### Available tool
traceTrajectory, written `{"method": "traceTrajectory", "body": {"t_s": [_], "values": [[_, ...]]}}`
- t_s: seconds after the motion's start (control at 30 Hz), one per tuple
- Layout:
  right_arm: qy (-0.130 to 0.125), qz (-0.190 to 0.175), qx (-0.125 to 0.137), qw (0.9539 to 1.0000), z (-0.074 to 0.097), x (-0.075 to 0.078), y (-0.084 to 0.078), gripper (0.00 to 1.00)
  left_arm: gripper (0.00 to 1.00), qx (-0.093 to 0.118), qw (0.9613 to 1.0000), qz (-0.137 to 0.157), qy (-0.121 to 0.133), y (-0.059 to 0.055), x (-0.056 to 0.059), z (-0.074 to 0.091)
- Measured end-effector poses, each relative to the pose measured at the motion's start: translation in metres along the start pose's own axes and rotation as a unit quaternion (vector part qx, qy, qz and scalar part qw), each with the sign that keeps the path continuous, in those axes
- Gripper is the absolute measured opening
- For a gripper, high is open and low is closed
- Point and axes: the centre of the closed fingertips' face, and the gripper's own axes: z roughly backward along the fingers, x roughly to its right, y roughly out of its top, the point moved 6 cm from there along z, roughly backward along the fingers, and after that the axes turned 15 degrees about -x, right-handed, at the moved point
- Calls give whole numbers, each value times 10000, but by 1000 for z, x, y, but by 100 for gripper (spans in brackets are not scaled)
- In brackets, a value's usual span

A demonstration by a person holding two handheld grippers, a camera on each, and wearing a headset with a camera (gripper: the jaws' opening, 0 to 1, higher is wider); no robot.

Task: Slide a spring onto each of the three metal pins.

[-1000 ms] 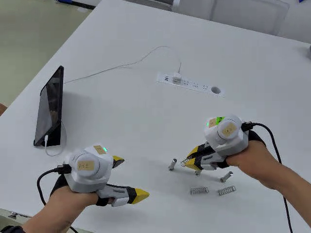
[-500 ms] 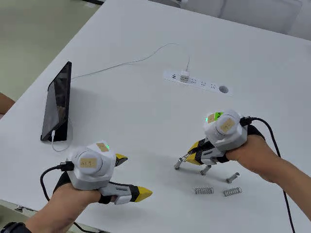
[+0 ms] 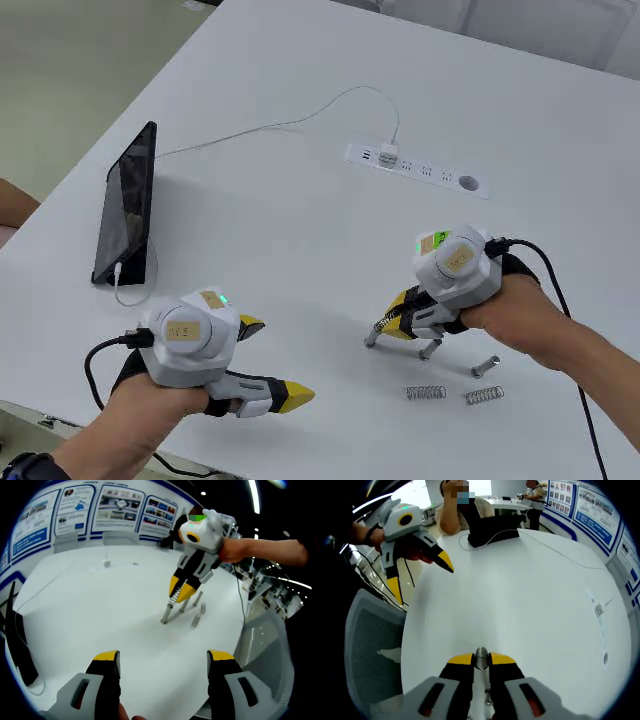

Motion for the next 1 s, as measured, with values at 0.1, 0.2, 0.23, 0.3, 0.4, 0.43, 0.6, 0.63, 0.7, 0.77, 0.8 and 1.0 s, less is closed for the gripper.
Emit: {"method": "traceTrajectory", "body": {"t_s": [0.1,0.2,0.23,0.3,0.4,0.43,0.6,0.63,0.7,0.77,0.8,1.0], "values": [[5,20,17,10000,-2,2,2,13,72,5,10000,10,-3,0,0,0],[-12,62,-37,10000,-4,1,4,13,72,4,10000,10,-8,0,0,0],[-17,96,-72,9999,-5,1,3,13,72,5,10000,8,-8,0,0,0],[-26,159,-110,9998,-7,0,4,13,72,6,10000,10,-7,0,0,0],[-3,135,-83,9999,-9,2,5,13,72,12,10000,28,4,0,-1,0],[1,151,-113,9998,-11,1,5,13,72,12,10000,29,4,0,-1,0],[-12,302,-228,9993,-17,-1,6,13,72,11,10000,49,5,-1,-1,0],[-17,326,-257,9991,-19,-1,5,13,72,12,10000,53,4,-1,-1,0],[-37,385,-306,9988,-22,-1,5,13,72,9,10000,56,12,-1,-2,-1],[-40,419,-344,9985,-24,-1,5,13,72,17,10000,75,15,-1,-2,0],[-42,424,-354,9985,-25,-1,5,13,72,20,10000,77,17,-1,-2,0],[-6,523,-462,9976,-33,0,3,13,72,21,10000,86,21,-1,-3,0]]}}
